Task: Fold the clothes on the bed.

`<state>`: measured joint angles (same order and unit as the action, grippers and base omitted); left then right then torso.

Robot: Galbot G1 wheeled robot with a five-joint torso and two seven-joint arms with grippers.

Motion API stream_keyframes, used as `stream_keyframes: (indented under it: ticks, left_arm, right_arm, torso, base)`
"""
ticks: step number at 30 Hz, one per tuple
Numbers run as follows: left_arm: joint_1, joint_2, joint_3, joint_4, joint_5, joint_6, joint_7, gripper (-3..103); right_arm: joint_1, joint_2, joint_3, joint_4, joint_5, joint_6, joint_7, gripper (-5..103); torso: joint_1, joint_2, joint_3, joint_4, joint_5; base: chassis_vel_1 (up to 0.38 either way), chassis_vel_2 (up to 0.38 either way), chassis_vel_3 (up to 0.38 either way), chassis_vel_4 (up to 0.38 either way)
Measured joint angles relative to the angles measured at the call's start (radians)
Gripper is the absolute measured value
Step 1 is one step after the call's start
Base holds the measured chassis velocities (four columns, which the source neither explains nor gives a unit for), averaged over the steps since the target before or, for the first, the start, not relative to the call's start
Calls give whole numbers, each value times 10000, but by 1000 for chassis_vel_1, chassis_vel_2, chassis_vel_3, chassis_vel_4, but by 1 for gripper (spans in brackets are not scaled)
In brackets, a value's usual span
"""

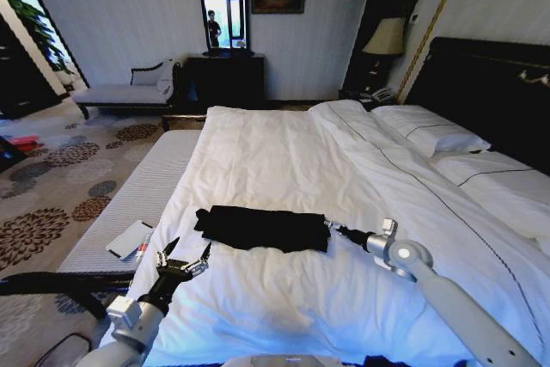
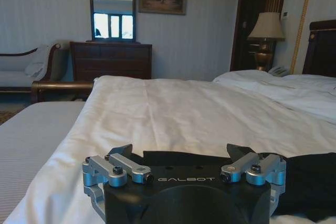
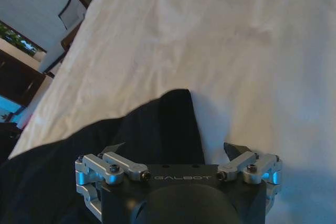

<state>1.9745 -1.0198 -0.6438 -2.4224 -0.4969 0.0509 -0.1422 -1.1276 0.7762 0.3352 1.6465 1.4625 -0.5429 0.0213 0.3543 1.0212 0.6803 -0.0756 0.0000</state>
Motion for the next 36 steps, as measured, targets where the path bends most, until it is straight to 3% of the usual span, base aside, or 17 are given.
stream_keyframes:
  ticks: [21,23,26,29,32,36]
  left_arm:
    - [-49,-244,-58,75,186,-13,-254,100]
    - [-63,-324,-59,101,186,-56,-260,100]
    - [-62,-357,-56,103,182,-74,-261,100]
    - [-107,-372,-100,90,152,-85,-331,100]
    - [-162,-372,-150,97,140,-84,-425,100]
    - [-198,-370,-186,87,-5,-34,-528,100]
  right_arm:
    - [429,523,-955,-82,-367,137,135,101]
    - [451,547,-956,-70,-413,162,169,91]
    - [438,545,-956,-36,-445,188,174,86]
    - [396,537,-969,45,-479,234,187,69]
    - [395,565,-1015,66,-497,254,201,63]
    - [405,610,-1090,112,-524,280,239,47]
  torso:
    - [1,-1,0,1,-1]
    - [0,-1,1,2,0]
    - [0,-1,0,2,0]
    - [0,-1,0,1,0]
    - [0,-1,0,1,-1]
    - [0,-2,0,1,0]
  base:
    - [0,0,0,0]
    - [0,0,0,0]
    - [0,0,0,0]
    - [0,0,0,0]
    - [0,0,0,0]
    - [0,0,0,0]
